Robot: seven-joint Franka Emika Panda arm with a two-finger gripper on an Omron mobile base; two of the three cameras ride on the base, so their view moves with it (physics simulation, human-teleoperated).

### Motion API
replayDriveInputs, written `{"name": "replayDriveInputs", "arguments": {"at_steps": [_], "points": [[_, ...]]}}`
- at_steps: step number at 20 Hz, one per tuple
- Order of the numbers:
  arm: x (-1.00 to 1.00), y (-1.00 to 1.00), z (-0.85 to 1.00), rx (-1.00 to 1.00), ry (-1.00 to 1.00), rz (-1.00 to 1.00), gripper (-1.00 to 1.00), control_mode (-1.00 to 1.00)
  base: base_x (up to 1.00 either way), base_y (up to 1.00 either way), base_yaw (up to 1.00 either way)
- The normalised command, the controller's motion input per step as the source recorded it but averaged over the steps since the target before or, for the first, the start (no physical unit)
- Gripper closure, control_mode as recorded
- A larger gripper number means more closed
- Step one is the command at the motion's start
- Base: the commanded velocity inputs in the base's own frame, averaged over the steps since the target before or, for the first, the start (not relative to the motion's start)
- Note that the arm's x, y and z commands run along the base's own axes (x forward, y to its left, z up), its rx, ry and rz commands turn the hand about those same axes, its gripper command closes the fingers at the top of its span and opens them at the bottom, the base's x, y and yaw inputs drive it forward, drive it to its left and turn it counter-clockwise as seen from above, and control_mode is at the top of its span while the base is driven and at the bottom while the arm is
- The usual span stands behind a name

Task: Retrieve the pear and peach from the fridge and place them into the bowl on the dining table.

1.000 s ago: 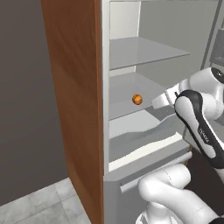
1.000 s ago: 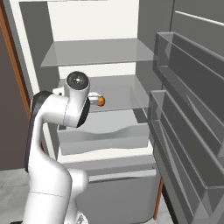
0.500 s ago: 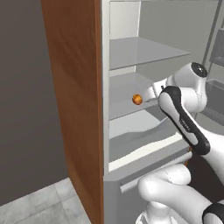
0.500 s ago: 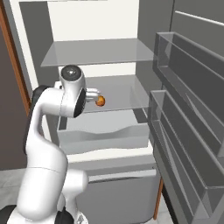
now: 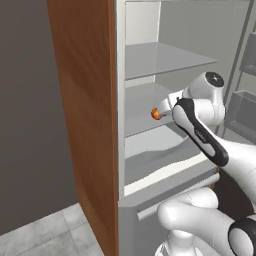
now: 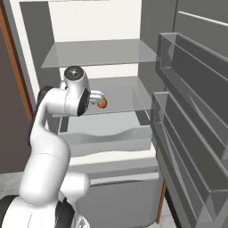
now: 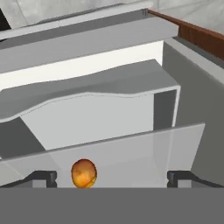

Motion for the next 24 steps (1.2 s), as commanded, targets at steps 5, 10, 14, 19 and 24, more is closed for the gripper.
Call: {"name": "replayDriveInputs", "arguments": {"at_steps": [5,10,14,19,24], "points": [[0.34,-0.07,-0.21,-0.01,0.00,0.00,-1.00,-1.00,0.00,0.00,0.00],[0.36,-0.09,-0.21,-0.03,0.00,0.00,-1.00,-1.00,0.00,0.00,0.00],[0.35,-0.01,-0.19,-0.04,0.00,0.00,-1.00,-1.00,0.00,0.00,0.00],[0.41,0.00,-0.19,-0.04,0.00,0.00,-1.00,-1.00,0.00,0.00,0.00],[0.44,0.00,-0.18,-0.02,0.00,0.00,-1.00,-1.00,0.00,0.00,0.00]]}}
